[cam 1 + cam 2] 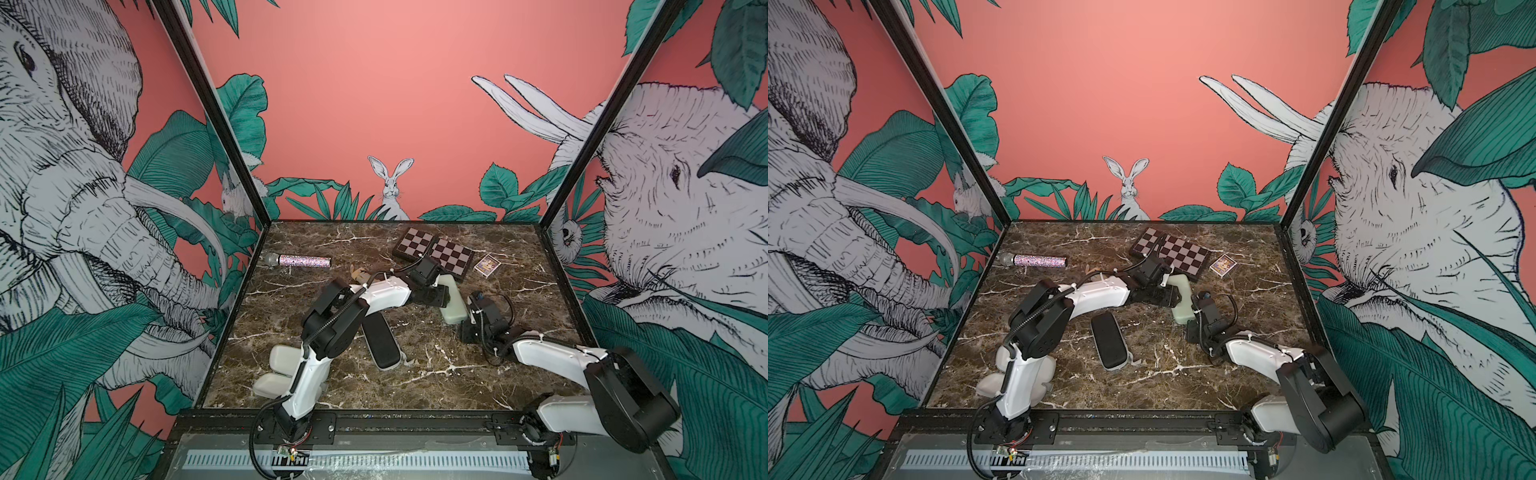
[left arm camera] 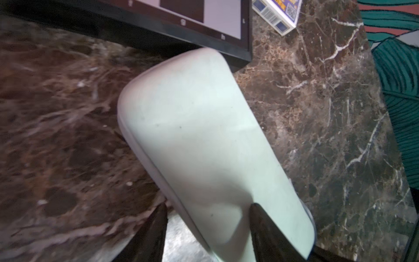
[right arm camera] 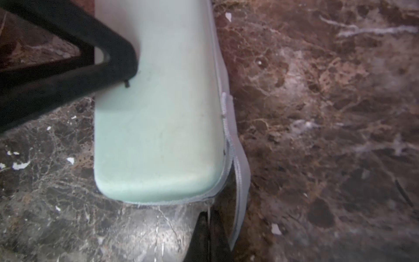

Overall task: Put umbrellas into zippered umbrella sleeves
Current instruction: Zip the zipper on the umbrella sleeve, then move the umbrella sleeve at the center of the board.

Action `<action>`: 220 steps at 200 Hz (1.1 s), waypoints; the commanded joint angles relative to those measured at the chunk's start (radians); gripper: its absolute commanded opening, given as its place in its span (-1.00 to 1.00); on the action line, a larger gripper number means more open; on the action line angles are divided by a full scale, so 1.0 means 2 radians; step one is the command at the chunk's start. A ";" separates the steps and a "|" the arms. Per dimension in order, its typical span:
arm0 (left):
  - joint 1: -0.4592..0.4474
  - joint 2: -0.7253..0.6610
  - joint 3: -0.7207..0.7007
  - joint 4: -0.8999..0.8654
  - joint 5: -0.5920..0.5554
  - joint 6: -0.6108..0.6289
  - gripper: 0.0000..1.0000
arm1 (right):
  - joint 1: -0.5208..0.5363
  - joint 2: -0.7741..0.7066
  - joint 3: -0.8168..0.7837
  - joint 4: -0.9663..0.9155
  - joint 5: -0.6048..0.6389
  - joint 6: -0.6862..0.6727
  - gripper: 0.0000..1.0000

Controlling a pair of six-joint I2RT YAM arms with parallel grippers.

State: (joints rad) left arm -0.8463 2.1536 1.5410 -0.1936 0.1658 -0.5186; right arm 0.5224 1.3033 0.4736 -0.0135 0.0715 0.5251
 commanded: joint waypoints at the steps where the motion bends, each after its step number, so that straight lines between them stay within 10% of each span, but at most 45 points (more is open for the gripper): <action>1: -0.003 0.002 -0.007 -0.095 -0.012 0.031 0.30 | -0.002 -0.030 -0.005 -0.045 0.011 0.016 -1.00; 30: 0.009 -0.080 -0.032 -0.136 -0.022 0.046 0.49 | -0.001 -0.061 0.024 -0.102 0.008 0.006 -0.39; 107: 0.064 -0.341 -0.228 -0.233 -0.088 0.007 0.62 | 0.022 -0.036 0.123 -0.154 0.017 -0.017 0.15; 160: 0.101 -0.442 -0.363 -0.238 -0.063 -0.064 0.70 | 0.033 0.053 0.200 -0.136 -0.001 -0.033 0.23; 220: 0.076 -0.399 -0.460 -0.001 0.034 -0.157 0.58 | 0.030 0.075 0.209 -0.127 0.011 -0.041 0.26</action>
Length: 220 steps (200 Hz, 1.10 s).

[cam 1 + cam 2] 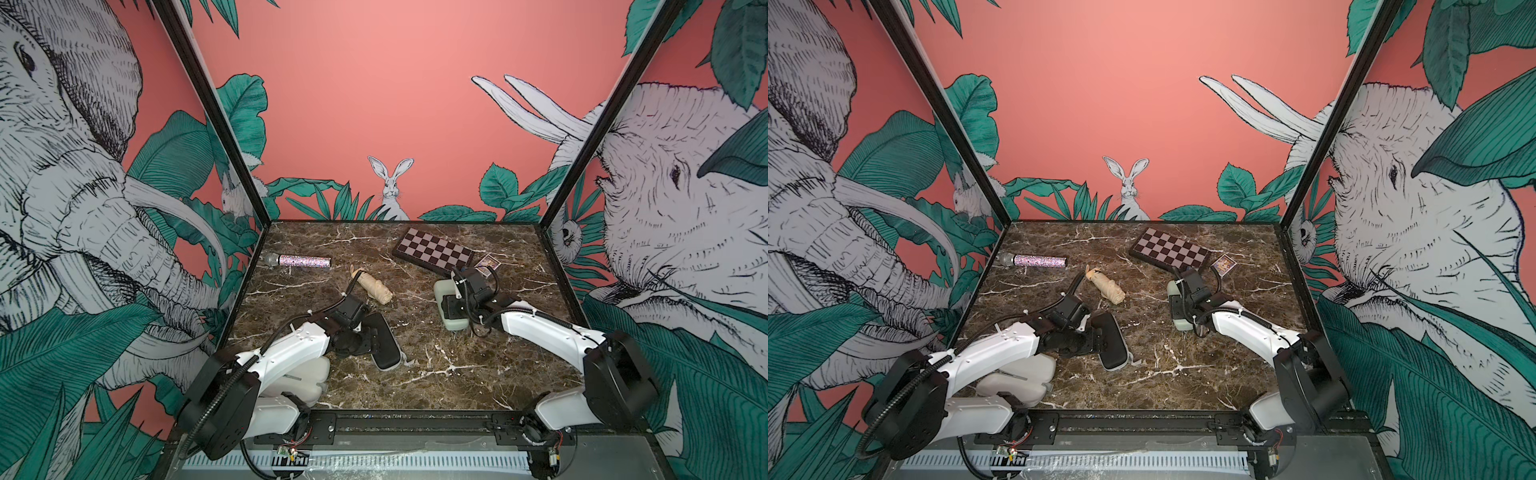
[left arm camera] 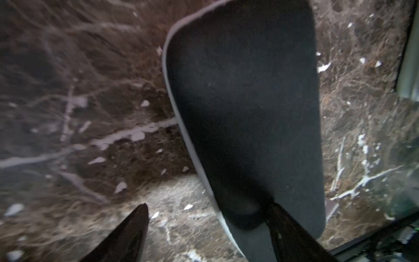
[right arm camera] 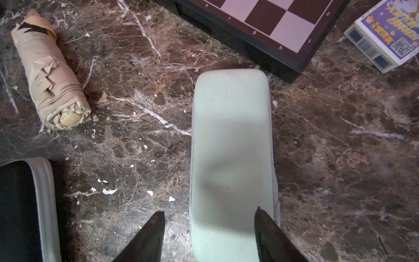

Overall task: Put umbrellas into zippered umbrella sleeves
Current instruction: Move the umbrella sleeve at the center of the board, then pick up the umbrella sleeve at the center of the board.

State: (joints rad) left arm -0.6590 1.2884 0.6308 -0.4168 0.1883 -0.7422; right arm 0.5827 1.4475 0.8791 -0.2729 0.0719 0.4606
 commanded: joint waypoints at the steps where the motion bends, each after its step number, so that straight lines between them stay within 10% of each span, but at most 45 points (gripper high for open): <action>1: -0.018 0.036 -0.004 0.113 0.022 -0.046 0.57 | 0.000 0.002 0.005 0.003 0.011 -0.009 0.26; 55: -0.056 0.200 0.126 0.178 0.021 -0.016 0.21 | -0.031 -0.023 -0.024 -0.003 0.016 -0.015 0.26; 138: -0.065 0.316 0.308 0.124 0.058 0.078 0.36 | -0.051 -0.015 0.006 -0.012 -0.002 -0.018 0.26; 186: -0.045 0.220 0.292 -0.008 0.002 0.134 0.50 | 0.000 -0.021 0.035 -0.045 -0.004 -0.015 0.26; 220: 0.055 0.116 0.239 -0.085 -0.039 0.159 0.52 | 0.109 0.019 0.070 -0.003 -0.040 -0.007 0.28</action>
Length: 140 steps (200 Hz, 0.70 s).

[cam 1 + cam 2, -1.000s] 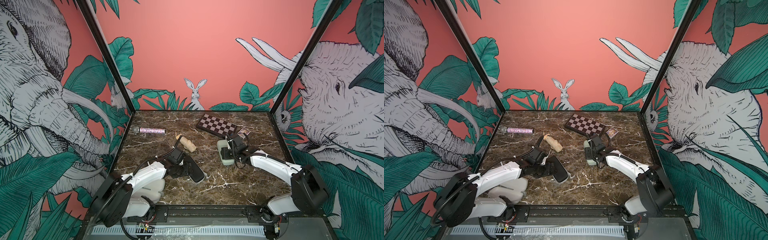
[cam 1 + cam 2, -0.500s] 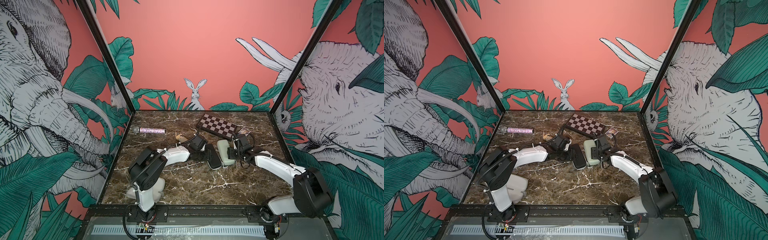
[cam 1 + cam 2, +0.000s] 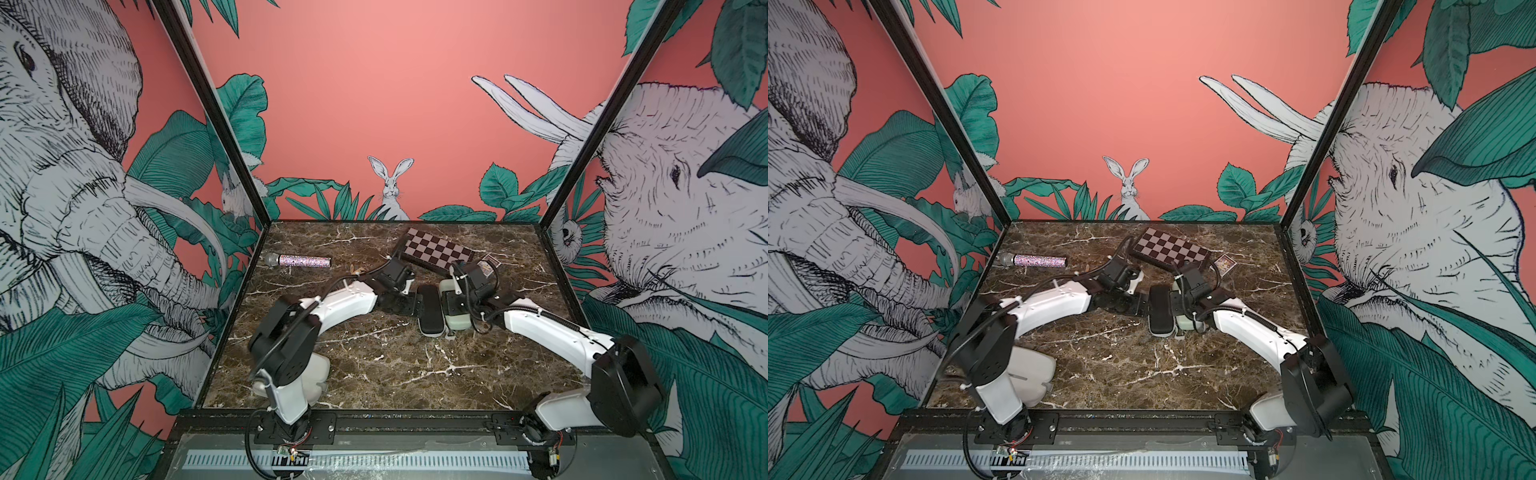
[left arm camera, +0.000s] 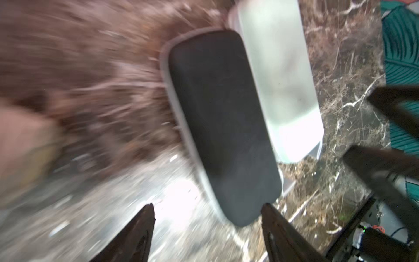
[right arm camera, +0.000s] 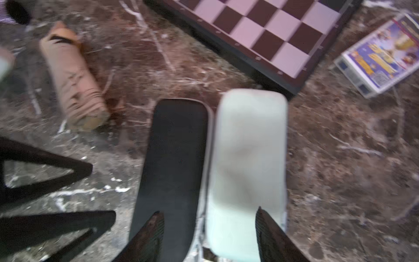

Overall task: Put umbrellas into zippered umbrella sleeves
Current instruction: Pick up the umbrella sleeve at the center of the board.

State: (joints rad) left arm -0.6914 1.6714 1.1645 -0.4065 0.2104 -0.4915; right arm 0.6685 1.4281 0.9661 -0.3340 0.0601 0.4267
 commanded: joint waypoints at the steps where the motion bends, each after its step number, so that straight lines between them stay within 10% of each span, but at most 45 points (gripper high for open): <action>1: 0.075 -0.078 -0.029 -0.092 -0.052 0.034 0.53 | 0.070 0.031 0.028 0.030 -0.035 0.010 0.28; 59: 0.266 -0.141 -0.047 -0.123 -0.090 0.055 0.53 | 0.195 0.207 0.193 0.064 -0.142 -0.019 0.31; 140: 0.311 -0.183 -0.046 -0.145 -0.129 0.080 0.56 | 0.257 0.430 0.434 0.035 -0.238 -0.006 0.33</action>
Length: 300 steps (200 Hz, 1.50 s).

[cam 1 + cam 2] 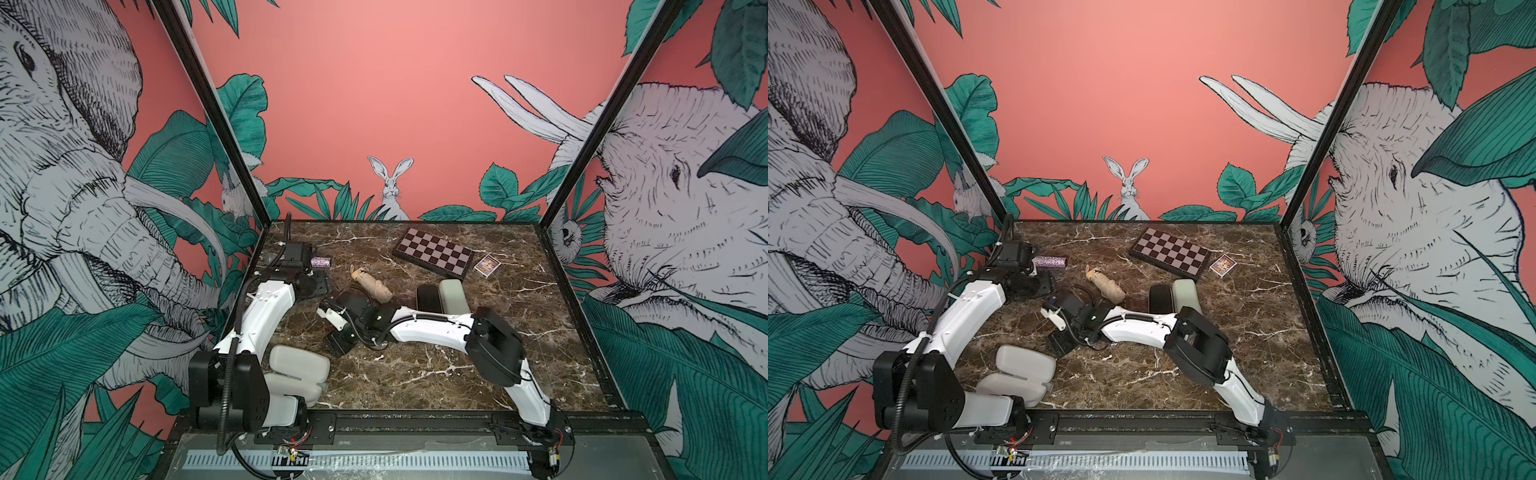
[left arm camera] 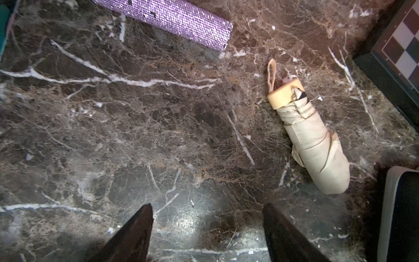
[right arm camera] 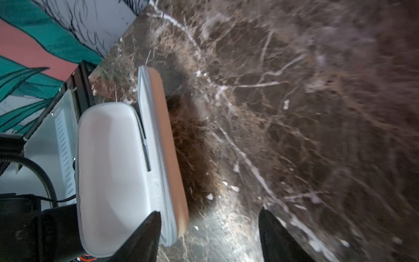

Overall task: Put umbrellas into zippered umbrella sleeves
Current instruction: Pick up the umbrella sleeve at the center of the board, then place the umbrella sleeve at the center of the board.

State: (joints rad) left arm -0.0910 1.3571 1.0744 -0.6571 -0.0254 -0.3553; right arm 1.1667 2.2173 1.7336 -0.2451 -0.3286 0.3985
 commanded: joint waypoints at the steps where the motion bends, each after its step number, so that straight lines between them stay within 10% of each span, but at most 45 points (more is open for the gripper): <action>1: 0.013 -0.026 -0.001 -0.020 -0.011 0.012 0.56 | 0.008 0.037 0.052 -0.010 -0.044 0.008 0.33; 56: 0.014 -0.039 -0.009 -0.017 0.010 0.004 0.56 | 0.010 0.108 0.142 -0.031 -0.058 0.015 -0.19; 108: 0.013 -0.044 0.018 -0.018 0.083 -0.004 0.45 | -0.050 -0.066 -0.045 0.065 0.085 0.041 -0.95; 136: -0.020 -0.048 0.022 -0.007 0.076 -0.013 0.49 | -0.079 -0.132 -0.123 0.039 0.235 0.066 -0.98; 224: -0.039 -0.070 -0.133 0.046 0.104 -0.082 0.63 | -0.060 -0.139 -0.163 0.052 0.343 0.138 -0.85; 300: -0.040 -0.014 -0.221 0.181 0.161 -0.133 -0.30 | -0.078 -0.176 -0.246 0.110 0.253 0.191 -0.75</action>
State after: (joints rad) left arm -0.1696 1.3285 0.6567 -0.3946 0.2657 -0.5861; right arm 1.0328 1.9083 1.2438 -0.0921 0.2615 0.7414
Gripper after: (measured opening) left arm 0.411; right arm 0.082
